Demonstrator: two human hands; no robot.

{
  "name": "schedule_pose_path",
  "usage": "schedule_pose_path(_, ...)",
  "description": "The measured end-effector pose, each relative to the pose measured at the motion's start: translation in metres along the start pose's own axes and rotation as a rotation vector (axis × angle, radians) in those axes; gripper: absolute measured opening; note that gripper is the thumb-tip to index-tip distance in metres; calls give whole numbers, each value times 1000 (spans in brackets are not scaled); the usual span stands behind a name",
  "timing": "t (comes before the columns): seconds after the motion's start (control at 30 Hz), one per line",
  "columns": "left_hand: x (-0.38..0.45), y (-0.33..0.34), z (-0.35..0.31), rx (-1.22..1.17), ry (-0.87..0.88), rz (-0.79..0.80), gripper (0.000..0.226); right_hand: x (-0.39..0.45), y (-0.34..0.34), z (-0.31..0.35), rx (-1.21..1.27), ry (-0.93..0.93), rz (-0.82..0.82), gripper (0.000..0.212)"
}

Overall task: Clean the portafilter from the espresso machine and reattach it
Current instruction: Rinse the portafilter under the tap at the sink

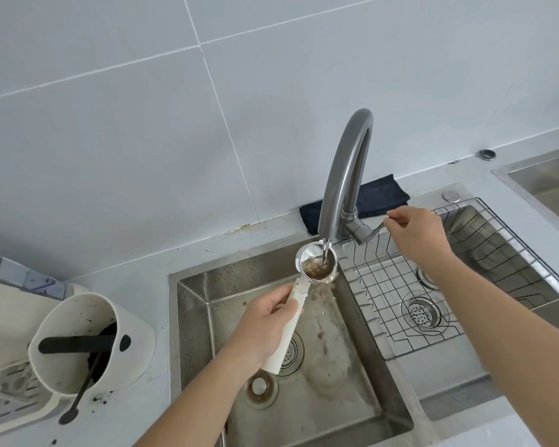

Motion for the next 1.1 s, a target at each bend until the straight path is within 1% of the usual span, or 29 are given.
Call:
schedule_pose_path(0.1,5,7,2,-78,6,-14,46,-1,0,0,5,6,4,26)
schedule_pose_path(0.2,8,16,2,-156,-1,-24,22,-1,0,0,-1,0,-3,26)
schedule_pose_path(0.23,9,18,2,-191,-8,-19,20,-1,0,0,2,1,-2,26)
schedule_pose_path(0.33,13,26,3,-318,-45,-8,16,-1,0,0,8,-3,1,26)
schedule_pose_path(0.47,16,31,4,-497,-127,1,22,-1,0,0,8,-4,-2,25)
schedule_pose_path(0.67,15,33,-1,-614,-227,32,20,0,1,0,6,7,-4,25)
schedule_pose_path(0.77,14,32,0,-618,-275,27,19,0,1,0,9,3,-8,25)
schedule_pose_path(0.87,13,31,2,-602,-309,15,23,1,2,-1,15,8,-9,25)
schedule_pose_path(0.97,14,29,3,-495,-315,12,23,3,3,-2,18,27,1,26)
schedule_pose_path(1.1,13,26,4,-324,-277,20,16,4,3,-2,6,35,1,27)
Point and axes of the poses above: each hand's wrist, its own x-axis towards the middle knuckle, its own y-axis out of the palm, z = x × y, the point moved 1 cm from there along x, towards the middle knuckle, and after that the axes turned 13 degrees about y, right-handed, at the moved point
